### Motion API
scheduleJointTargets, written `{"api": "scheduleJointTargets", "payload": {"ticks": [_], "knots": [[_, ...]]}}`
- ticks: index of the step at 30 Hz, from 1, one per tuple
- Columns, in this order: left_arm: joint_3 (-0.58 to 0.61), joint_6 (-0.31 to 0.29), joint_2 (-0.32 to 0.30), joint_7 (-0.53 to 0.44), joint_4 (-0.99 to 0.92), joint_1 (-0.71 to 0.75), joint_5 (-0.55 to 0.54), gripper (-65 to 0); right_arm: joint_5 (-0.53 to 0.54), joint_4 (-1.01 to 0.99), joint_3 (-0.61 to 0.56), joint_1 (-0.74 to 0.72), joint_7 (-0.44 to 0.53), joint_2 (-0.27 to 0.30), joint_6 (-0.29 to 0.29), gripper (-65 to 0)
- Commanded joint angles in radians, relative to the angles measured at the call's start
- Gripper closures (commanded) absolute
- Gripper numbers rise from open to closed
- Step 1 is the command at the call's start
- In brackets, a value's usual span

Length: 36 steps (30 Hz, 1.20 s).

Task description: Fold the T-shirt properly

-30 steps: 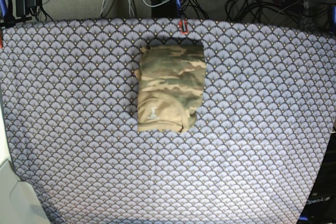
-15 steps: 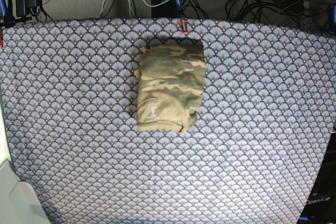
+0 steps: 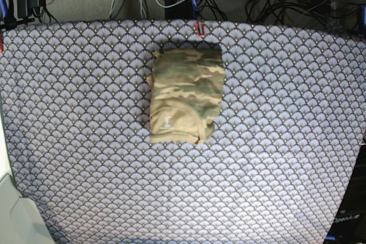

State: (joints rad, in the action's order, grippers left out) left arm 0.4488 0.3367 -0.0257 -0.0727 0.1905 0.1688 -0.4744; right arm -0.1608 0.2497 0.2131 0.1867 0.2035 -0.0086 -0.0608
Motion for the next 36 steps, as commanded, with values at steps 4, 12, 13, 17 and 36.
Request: {"api": "scheduleJointTargets", "payload": {"ticks": [4, 12, 13, 17, 36], "knots": [[0.003, 0.008, -0.02, -0.005, 0.0, 0.002, 0.006, -0.6, -0.001, 0.001, 0.001, 0.009, 0.009, 0.0, -0.014, -8.7], [0.003, 0.006, -0.058, -0.005, 0.005, -0.001, 0.006, -6.5, -0.001, 0.001, 0.001, 0.006, 0.011, 0.0, -0.014, -8.8], [0.003, 0.006, -0.058, -0.005, 0.005, -0.001, 0.006, -6.5, -0.001, 0.001, 0.001, 0.006, 0.011, 0.0, -0.014, -8.8], [0.003, 0.006, -0.059, -0.005, 0.005, 0.004, 0.006, -6.9, -0.001, 0.001, 0.001, 0.007, 0.011, 0.0, -0.014, -8.8], [0.158, 0.006, -0.055, -0.006, 0.002, 0.002, -0.002, -6.5, -0.001, 0.001, 0.003, 0.007, 0.012, 0.0, -0.014, -8.8]]}}
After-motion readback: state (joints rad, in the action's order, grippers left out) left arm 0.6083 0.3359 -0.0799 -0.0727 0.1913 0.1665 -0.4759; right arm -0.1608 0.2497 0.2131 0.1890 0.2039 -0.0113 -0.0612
